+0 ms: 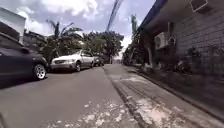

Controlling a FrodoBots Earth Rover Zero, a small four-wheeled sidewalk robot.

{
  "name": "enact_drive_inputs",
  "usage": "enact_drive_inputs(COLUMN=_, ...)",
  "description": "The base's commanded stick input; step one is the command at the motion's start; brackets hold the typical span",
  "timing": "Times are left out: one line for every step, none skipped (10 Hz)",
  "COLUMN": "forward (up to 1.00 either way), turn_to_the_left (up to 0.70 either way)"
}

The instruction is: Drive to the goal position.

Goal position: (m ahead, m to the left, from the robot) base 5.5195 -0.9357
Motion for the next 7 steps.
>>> enact_drive_inputs(forward=0.70, turn_to_the_left=0.00)
enact_drive_inputs(forward=0.70, turn_to_the_left=0.00)
enact_drive_inputs(forward=0.70, turn_to_the_left=0.00)
enact_drive_inputs(forward=0.70, turn_to_the_left=0.00)
enact_drive_inputs(forward=0.70, turn_to_the_left=0.00)
enact_drive_inputs(forward=0.70, turn_to_the_left=0.00)
enact_drive_inputs(forward=0.70, turn_to_the_left=0.00)
